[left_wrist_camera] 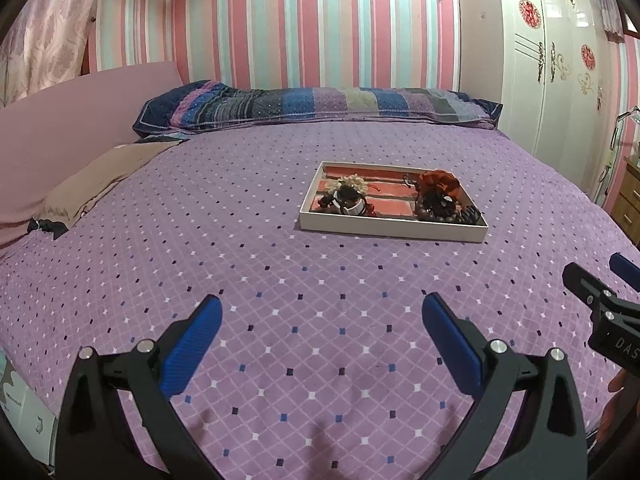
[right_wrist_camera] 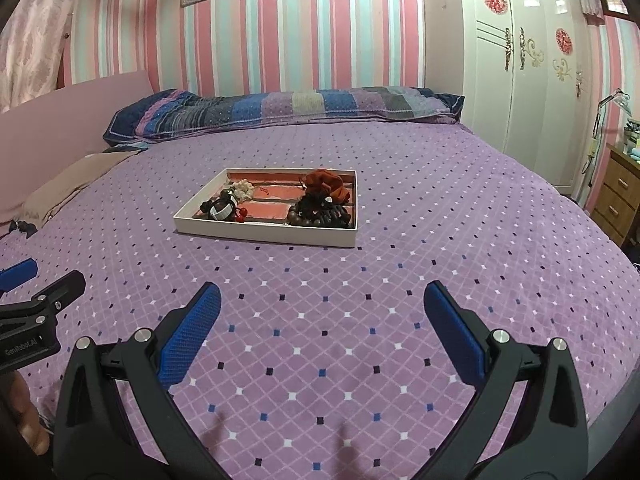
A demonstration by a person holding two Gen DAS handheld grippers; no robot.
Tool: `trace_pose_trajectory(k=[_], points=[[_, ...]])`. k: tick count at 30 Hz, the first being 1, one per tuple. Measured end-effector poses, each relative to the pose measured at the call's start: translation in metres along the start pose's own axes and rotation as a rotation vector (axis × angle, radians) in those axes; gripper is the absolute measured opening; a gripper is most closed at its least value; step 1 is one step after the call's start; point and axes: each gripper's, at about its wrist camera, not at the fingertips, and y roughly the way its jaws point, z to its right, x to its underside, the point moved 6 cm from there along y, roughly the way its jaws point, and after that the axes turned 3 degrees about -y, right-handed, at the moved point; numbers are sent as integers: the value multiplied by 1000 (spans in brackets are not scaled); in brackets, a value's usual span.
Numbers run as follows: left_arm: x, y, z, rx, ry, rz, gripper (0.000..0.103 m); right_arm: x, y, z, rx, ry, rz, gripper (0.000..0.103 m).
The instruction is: Organize jewelry
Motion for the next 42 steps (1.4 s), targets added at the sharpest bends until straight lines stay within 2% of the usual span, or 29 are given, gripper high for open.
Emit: trace_pose_trajectory(k=[42], points=[[-1, -2, 0, -5, 12, 17, 98, 0, -2, 1, -5, 1, 1, 99]])
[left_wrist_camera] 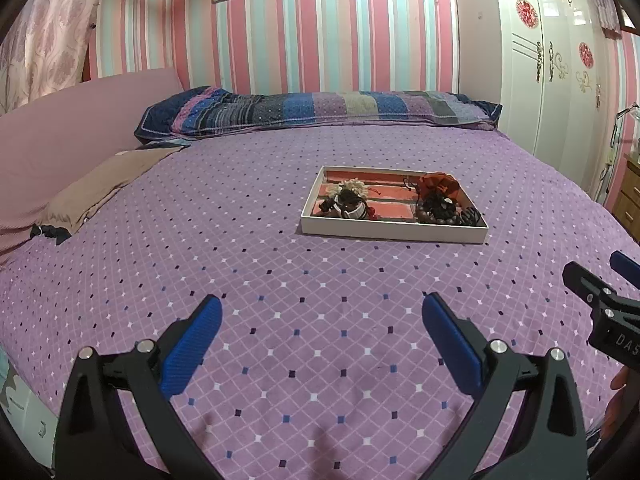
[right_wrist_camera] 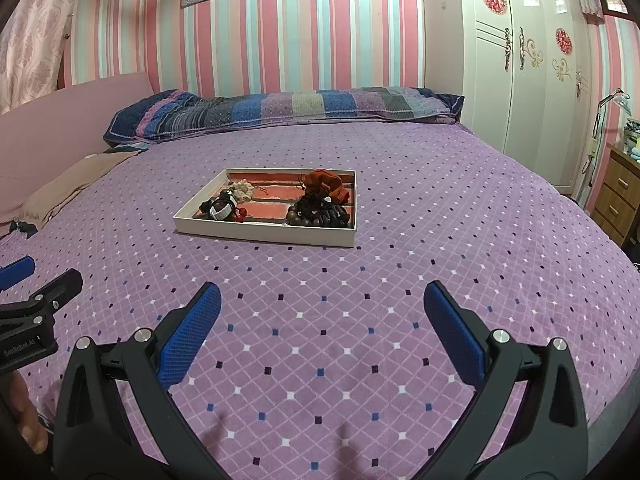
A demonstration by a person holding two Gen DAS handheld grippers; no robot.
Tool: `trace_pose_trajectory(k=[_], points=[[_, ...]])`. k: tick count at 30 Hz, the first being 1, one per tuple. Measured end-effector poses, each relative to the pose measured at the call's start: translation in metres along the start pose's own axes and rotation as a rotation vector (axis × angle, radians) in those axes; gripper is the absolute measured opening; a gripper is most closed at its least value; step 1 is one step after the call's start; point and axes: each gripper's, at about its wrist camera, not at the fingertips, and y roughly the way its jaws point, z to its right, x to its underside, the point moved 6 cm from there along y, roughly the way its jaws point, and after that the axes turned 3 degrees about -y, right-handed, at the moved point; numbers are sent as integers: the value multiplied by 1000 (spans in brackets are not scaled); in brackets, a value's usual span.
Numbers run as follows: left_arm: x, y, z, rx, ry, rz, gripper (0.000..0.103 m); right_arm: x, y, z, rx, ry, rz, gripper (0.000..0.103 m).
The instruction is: Organize jewelry
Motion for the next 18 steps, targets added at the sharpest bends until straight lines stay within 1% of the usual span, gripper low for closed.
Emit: trace_pose_trajectory(k=[12, 18], points=[[0, 0, -1, 4, -4, -3, 98, 1, 1, 0, 0, -3, -1, 99], [0, 1, -2, 35, -21, -22, 98, 2, 3, -1, -2, -5, 0, 99]])
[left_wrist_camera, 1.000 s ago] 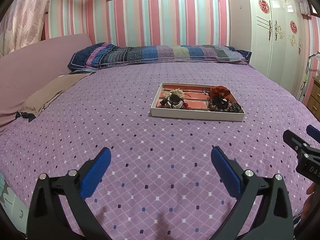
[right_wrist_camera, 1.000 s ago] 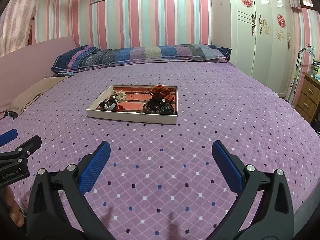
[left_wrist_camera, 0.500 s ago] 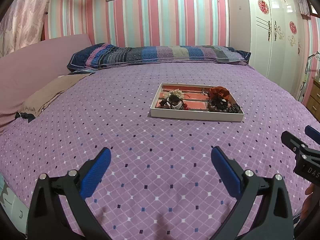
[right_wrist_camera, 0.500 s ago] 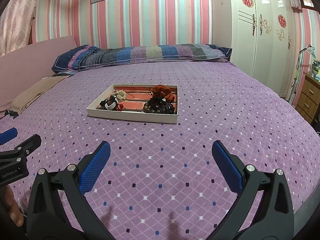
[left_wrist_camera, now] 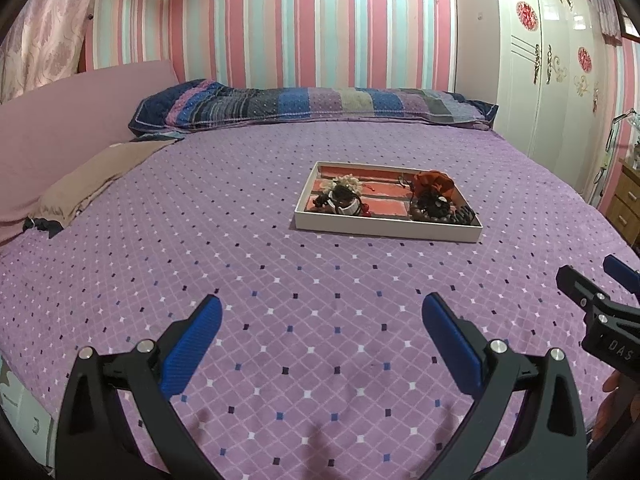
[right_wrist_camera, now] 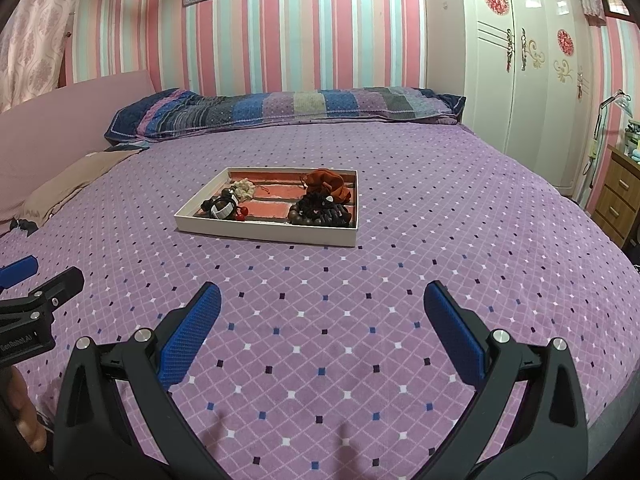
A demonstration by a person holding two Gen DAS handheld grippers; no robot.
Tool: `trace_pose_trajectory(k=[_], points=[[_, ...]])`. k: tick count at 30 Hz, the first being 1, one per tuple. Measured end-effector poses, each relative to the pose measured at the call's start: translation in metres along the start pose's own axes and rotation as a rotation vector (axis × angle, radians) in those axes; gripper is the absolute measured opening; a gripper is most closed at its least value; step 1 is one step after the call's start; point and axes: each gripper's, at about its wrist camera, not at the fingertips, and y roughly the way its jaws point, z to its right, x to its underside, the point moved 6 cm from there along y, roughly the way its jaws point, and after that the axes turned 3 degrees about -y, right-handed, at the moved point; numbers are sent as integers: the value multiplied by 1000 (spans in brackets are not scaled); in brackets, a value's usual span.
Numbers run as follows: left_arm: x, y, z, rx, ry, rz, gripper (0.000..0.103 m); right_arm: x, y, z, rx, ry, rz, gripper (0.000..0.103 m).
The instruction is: Organize jewelry
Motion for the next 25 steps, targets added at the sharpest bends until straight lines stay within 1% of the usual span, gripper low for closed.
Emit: trace_pose_trajectory(k=[8, 14, 20, 25], points=[[-1, -1, -5, -20, -11, 3, 98, 0, 0, 0, 0, 0, 0, 99], [0, -2, -3, -37, 6, 15, 98, 1, 0, 1, 1, 0, 1, 99], [2, 3, -3, -42, 6, -1, 98, 0, -1, 1, 1, -1, 1, 99], [1, 1, -2, -52, 15, 13, 98, 0, 0, 1, 1, 0, 0, 99]])
